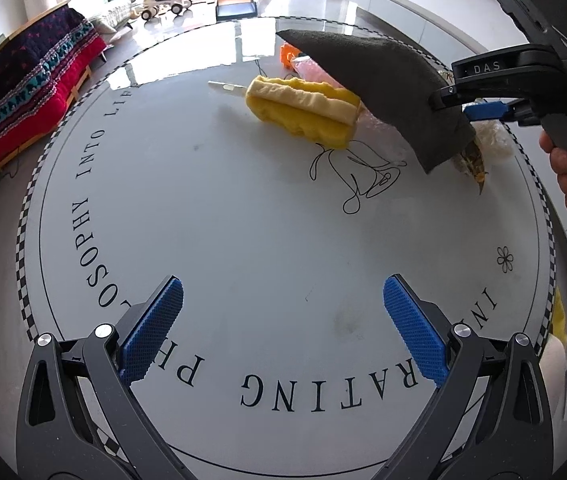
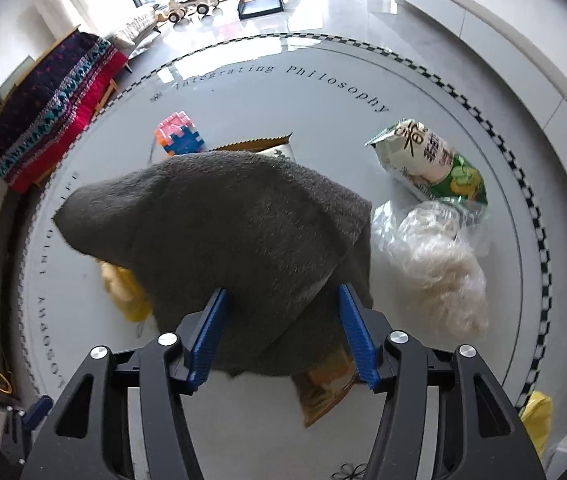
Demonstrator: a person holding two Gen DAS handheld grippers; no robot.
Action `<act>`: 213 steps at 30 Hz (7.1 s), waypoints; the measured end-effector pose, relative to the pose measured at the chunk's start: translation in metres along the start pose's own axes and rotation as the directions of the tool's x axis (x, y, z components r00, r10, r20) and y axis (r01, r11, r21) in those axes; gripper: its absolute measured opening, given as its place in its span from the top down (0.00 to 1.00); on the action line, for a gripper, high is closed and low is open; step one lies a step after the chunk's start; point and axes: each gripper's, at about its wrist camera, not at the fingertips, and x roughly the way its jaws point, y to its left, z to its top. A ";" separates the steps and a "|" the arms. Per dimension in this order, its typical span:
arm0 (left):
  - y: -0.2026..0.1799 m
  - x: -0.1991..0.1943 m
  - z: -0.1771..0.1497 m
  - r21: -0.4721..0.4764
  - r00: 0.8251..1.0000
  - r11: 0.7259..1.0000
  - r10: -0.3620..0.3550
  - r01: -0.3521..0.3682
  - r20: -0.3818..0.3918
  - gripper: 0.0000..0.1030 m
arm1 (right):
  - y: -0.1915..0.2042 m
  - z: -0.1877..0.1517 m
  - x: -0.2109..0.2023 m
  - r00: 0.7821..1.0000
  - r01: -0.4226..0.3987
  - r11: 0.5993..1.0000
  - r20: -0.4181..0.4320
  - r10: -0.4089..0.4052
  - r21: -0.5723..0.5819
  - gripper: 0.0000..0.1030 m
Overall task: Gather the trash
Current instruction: 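Grasp the grey cloth with the right tool, then grasp the yellow sponge with the left tool while the right tool holds the cloth, then carry cloth and sponge over the black bin and open both tools, then move both open tools back over the table, then grasp the green-and-white corn snack bag with the right tool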
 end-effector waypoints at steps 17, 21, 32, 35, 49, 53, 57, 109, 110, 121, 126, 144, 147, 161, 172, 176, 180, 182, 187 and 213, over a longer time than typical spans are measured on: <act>-0.008 0.003 0.058 -0.044 0.999 0.998 0.050 -0.049 0.017 0.06 | -0.010 0.037 -0.076 0.979 -0.129 0.992 0.163 0.126 0.012 0.95; -0.006 0.013 0.082 -0.081 0.997 0.993 0.081 -0.081 -0.002 0.06 | -0.013 0.051 -0.094 0.974 -0.114 0.994 0.199 0.112 -0.005 0.95; 0.013 0.071 0.141 -0.266 0.990 0.960 0.054 -0.087 -0.132 0.06 | -0.014 0.078 -0.102 0.974 -0.061 0.997 0.217 0.071 -0.049 0.95; 0.016 0.090 0.151 -0.347 0.986 0.936 -0.007 -0.052 -0.166 0.06 | -0.010 0.077 -0.094 0.974 -0.075 0.995 0.208 0.087 -0.068 0.95; 0.015 0.113 0.152 -0.427 0.985 0.903 -0.120 0.055 -0.126 0.48 | 0.004 0.064 -0.086 0.975 -0.106 0.989 0.184 0.124 -0.101 0.95; 0.021 0.099 0.143 -0.420 0.985 0.904 -0.140 0.084 -0.103 0.49 | 0.008 0.058 -0.093 0.974 -0.109 0.989 0.185 0.126 -0.101 0.95; 0.028 0.068 0.121 -0.403 0.990 0.911 -0.128 0.091 -0.066 0.49 | 0.016 0.049 -0.105 0.973 -0.113 0.988 0.191 0.132 -0.108 0.95; 0.264 -0.151 -0.315 -0.659 0.930 0.699 0.367 -0.278 -0.004 0.45 | 0.363 -0.331 -0.118 0.860 -0.508 0.646 -0.301 0.412 -0.569 0.95; 0.268 -0.149 -0.322 -0.669 0.931 0.689 0.365 -0.280 -0.014 0.45 | 0.369 -0.337 -0.115 0.858 -0.513 0.641 -0.314 0.406 -0.571 0.95; 0.291 -0.146 -0.362 -0.703 0.884 0.579 0.441 -0.413 -0.156 0.06 | 0.432 -0.366 -0.093 0.848 -0.524 0.625 -0.418 0.325 -0.578 0.51; 0.302 -0.151 -0.373 -0.729 0.894 0.566 0.426 -0.385 -0.142 0.06 | 0.422 -0.360 -0.097 0.842 -0.537 0.631 -0.409 0.352 -0.561 0.51; 0.259 -0.145 -0.305 -0.676 0.956 0.707 0.292 -0.209 0.009 0.06 | 0.355 -0.302 -0.098 0.843 -0.538 0.682 -0.336 0.421 -0.496 0.51; 0.245 -0.140 -0.284 -0.652 0.963 0.737 0.268 -0.180 0.036 0.06 | 0.336 -0.285 -0.099 0.845 -0.534 0.698 -0.314 0.432 -0.477 0.51; 0.184 -0.117 -0.184 -0.511 0.979 0.852 0.181 -0.110 0.091 0.06 | 0.229 -0.211 -0.103 0.873 -0.488 0.796 -0.195 0.448 -0.358 0.51; 0.127 -0.085 -0.095 -0.380 0.990 0.924 0.088 -0.041 0.107 0.06 | 0.119 -0.135 -0.091 0.921 -0.389 0.898 -0.071 0.383 -0.204 0.51; 0.102 -0.073 -0.067 -0.336 0.993 0.942 0.034 0.006 0.114 0.06 | 0.084 -0.114 -0.087 0.941 -0.336 0.924 -0.035 0.336 -0.183 0.51; 0.079 -0.056 -0.039 -0.301 0.995 0.953 -0.011 0.042 0.104 0.06 | 0.051 -0.090 -0.085 0.954 -0.295 0.943 -0.001 0.298 -0.153 0.49; 0.066 -0.047 -0.022 -0.280 0.995 0.958 -0.032 0.059 0.097 0.06 | 0.033 -0.076 -0.083 0.963 -0.265 0.954 0.017 0.270 -0.137 0.48; 0.042 -0.020 0.011 -0.231 0.996 0.969 -0.070 0.083 0.063 0.06 | -0.003 -0.048 -0.065 0.977 -0.206 0.975 0.036 0.209 -0.082 0.47; 0.013 0.075 0.134 -0.279 0.997 0.958 -0.068 0.058 -0.024 0.06 | -0.014 0.016 0.008 0.990 -0.141 0.983 0.015 0.143 -0.119 0.57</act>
